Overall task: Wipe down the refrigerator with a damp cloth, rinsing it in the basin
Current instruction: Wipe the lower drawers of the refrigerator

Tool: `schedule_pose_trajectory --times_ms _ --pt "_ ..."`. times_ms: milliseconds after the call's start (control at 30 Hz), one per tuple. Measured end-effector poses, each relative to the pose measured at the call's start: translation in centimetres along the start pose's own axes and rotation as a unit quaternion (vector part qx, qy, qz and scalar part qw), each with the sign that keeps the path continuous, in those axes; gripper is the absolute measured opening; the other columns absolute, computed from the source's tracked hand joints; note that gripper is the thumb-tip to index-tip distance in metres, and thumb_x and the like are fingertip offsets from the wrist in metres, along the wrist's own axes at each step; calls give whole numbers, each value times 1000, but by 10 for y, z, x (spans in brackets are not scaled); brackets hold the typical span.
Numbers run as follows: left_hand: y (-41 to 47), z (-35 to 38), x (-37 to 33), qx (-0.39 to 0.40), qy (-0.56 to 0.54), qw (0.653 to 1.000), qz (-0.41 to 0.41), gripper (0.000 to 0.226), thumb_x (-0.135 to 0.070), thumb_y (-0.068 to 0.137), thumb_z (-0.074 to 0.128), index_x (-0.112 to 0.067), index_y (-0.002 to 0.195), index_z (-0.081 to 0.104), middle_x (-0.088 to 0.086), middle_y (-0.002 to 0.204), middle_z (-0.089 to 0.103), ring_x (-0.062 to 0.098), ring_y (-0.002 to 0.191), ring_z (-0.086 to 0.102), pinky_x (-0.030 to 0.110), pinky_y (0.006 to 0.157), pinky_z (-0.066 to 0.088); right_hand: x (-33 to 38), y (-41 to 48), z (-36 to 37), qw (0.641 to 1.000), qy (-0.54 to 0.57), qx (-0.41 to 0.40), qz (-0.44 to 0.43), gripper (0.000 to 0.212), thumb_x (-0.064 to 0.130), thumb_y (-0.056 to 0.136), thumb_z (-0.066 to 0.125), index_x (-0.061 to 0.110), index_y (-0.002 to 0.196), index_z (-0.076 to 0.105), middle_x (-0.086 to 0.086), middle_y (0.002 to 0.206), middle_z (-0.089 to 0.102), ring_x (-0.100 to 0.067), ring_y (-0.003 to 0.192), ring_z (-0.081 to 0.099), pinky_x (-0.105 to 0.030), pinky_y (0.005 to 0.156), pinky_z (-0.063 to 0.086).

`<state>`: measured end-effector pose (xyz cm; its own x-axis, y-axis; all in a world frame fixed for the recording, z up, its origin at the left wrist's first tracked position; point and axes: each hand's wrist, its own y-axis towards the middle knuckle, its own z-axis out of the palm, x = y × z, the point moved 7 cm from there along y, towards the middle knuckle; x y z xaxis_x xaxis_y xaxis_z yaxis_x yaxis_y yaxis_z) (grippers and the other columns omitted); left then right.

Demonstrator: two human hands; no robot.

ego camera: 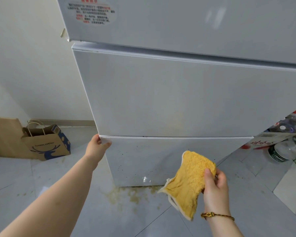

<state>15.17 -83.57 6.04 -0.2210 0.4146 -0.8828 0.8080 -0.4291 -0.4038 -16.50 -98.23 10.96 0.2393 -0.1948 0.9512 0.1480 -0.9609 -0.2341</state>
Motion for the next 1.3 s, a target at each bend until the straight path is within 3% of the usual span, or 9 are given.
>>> schedule_pose_trajectory --times_ms 333,400,533,667,767,900,1000,1167,1300 --pt "-24 -12 20 -29 40 998 24 25 -11 83 63 -10 108 62 7 103 62 24 106 55 30 83 37 25 0 33 994 -3 -75 -85 5 8 94 45 9 96 40 1 77 49 -10 67 49 -23 61 37" --pt "-41 -13 33 -37 40 998 17 26 -12 82 64 -12 108 62 3 101 61 22 104 54 34 84 39 26 -4 49 991 -11 -77 -109 8 6 93 48 11 94 42 6 74 49 -5 65 51 -8 55 38" --pt "-69 -10 44 -10 29 1000 8 14 -17 85 61 -21 99 60 -3 97 60 17 101 52 27 84 35 25 -27 99 974 -86 -17 -210 12 37 80 49 27 87 53 4 72 57 -4 66 54 -16 61 42" --pt "-89 -8 45 -17 -1 1000 -12 29 -25 94 45 -16 119 55 -2 105 55 15 103 47 26 84 32 19 -55 147 876 -273 9 -398 20 31 74 49 14 77 59 -4 79 65 -20 93 47 -34 80 33" --pt "-100 -5 40 -43 7 999 -4 28 -18 95 43 -14 120 56 -9 86 56 15 90 52 23 69 37 4 -68 165 807 -368 56 -458 21 39 89 37 20 90 47 -2 94 67 -24 111 42 -42 98 25" --pt "-106 -4 40 -49 -6 999 -22 32 -17 95 43 -12 125 52 -1 97 54 15 90 45 24 78 31 -7 -51 144 747 -425 160 -485 46 44 97 13 16 113 46 -5 113 66 -22 119 40 -35 109 13" --pt "-106 -5 42 -41 -11 999 -34 33 -19 95 43 -13 127 51 3 106 54 16 93 45 27 80 31 -8 1 98 762 -461 137 -434 51 42 98 16 9 116 50 -13 114 65 -24 122 41 -36 110 18" --pt "-108 -1 45 -52 -19 998 -38 35 -22 96 41 -13 129 49 -1 104 50 15 96 42 28 82 30 4 50 50 847 -447 58 -282 44 24 85 40 -6 108 62 -24 118 60 -45 118 48 -58 100 28" --pt "-106 1 45 -60 -18 997 -42 36 -24 96 39 -13 130 48 1 105 49 17 97 42 30 83 31 10 8 99 817 -428 67 -381 38 22 74 39 1 85 69 -17 95 70 -40 96 64 -44 94 38"
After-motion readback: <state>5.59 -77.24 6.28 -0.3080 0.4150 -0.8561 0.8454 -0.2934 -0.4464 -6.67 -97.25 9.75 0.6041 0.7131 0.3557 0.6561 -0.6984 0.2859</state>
